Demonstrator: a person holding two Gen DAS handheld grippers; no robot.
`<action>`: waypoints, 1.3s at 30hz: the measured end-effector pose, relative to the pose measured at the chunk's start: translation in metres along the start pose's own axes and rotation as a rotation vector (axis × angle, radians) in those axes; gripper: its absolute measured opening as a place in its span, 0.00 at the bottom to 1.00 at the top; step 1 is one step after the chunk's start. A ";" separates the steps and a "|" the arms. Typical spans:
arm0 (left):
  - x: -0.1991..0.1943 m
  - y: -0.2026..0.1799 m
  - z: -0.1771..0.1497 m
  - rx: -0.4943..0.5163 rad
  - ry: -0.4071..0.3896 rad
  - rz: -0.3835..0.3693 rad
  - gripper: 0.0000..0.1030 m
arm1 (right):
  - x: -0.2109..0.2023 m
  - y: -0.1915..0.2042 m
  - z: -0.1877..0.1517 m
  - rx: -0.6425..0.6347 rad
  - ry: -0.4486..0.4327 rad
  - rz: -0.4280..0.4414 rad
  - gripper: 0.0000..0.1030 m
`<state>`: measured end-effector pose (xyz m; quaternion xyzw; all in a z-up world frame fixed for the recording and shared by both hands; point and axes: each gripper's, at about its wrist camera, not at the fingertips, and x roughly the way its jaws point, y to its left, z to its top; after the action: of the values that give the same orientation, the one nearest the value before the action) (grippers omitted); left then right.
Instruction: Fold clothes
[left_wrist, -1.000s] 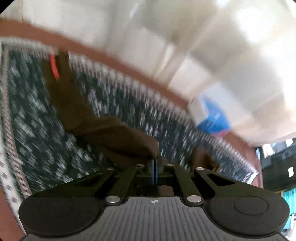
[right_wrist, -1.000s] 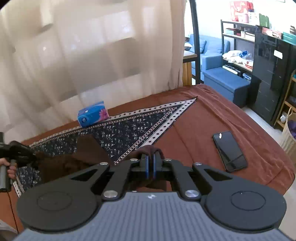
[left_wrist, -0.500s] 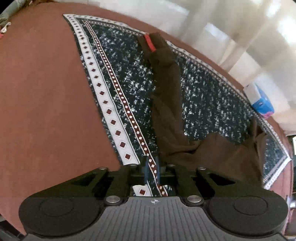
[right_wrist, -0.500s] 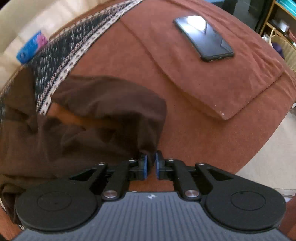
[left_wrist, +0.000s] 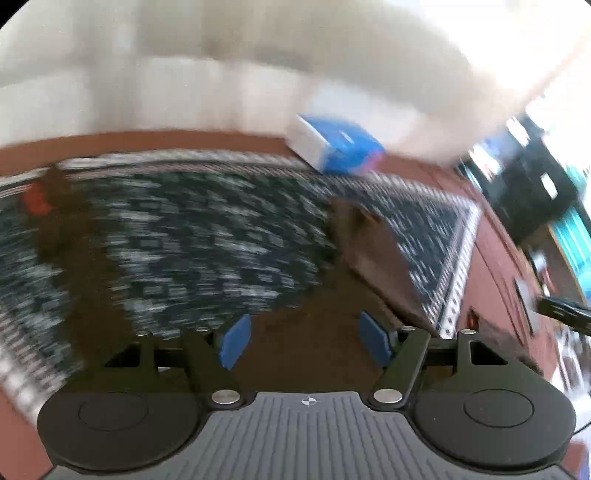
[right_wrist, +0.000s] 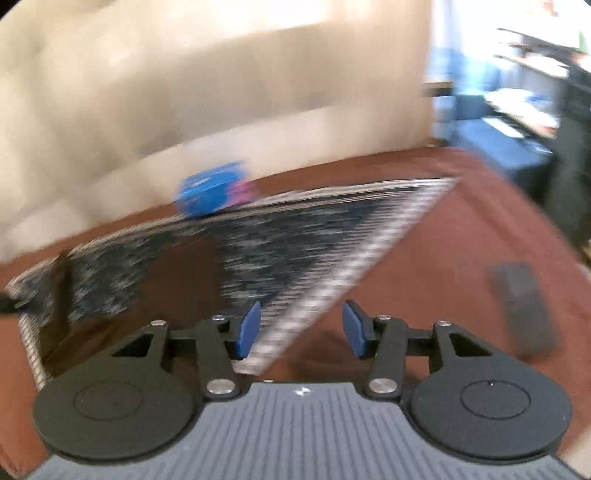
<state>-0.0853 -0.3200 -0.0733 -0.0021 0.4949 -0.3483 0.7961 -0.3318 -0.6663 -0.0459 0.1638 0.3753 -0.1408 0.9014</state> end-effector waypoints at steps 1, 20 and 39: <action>0.015 -0.009 0.004 0.026 0.027 -0.012 0.76 | 0.020 0.017 0.002 -0.032 0.024 0.034 0.52; 0.096 -0.023 0.027 0.125 0.151 -0.091 0.79 | 0.138 0.024 0.006 0.151 0.169 0.120 0.03; 0.124 -0.028 0.017 0.212 0.218 -0.088 0.09 | 0.142 0.022 -0.033 0.036 0.237 0.062 0.37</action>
<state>-0.0537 -0.4157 -0.1523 0.0980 0.5383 -0.4310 0.7175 -0.2480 -0.6519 -0.1664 0.2069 0.4712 -0.0992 0.8517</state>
